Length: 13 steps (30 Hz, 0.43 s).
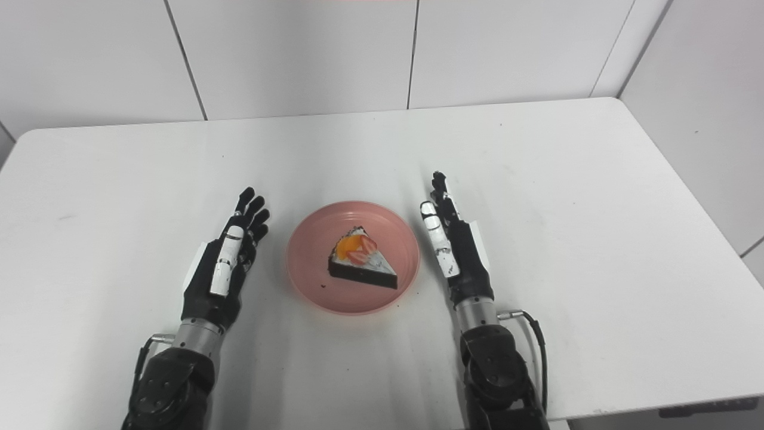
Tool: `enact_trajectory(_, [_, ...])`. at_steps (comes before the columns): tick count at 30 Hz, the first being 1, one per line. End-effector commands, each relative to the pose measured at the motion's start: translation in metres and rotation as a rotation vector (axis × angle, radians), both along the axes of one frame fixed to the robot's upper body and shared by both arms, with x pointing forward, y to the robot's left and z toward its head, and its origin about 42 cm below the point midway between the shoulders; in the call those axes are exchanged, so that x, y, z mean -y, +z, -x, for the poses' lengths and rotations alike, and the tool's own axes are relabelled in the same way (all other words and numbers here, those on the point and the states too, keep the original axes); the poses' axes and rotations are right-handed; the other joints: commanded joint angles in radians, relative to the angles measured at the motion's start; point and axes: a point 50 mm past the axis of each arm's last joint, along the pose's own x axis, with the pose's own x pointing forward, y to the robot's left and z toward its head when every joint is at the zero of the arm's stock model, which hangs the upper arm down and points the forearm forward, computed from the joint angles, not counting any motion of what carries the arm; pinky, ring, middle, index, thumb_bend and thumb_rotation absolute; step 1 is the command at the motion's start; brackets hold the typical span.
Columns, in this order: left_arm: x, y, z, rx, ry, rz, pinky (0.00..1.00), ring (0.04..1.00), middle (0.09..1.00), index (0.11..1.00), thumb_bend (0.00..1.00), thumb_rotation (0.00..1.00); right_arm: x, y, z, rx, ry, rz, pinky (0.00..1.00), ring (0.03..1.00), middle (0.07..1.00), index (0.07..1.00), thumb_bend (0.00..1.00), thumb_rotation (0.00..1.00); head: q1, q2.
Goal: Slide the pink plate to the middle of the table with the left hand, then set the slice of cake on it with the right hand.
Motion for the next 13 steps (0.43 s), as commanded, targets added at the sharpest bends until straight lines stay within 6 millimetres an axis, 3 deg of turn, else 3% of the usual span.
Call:
enact_trajectory(1, [-0.0036,-0.0175,0.0044,-0.079,-0.009,-0.012,0.99,0.986,0.995,0.981,0.41,1.0,-0.0016,-0.0096,0.0007,-0.03,-0.005,-0.002,0.99,0.985,0.988,0.976,0.26,1.0,0.002,0.001])
enact_trajectory(13, [-0.0049,-0.0204,0.0071,-0.082,-0.021,-0.004,0.99,0.986,0.993,0.99,0.41,1.0,-0.0063,-0.0131,0.0041,-0.056,0.001,0.002,1.0,0.988,0.99,0.977,0.25,1.0,0.005,0.001])
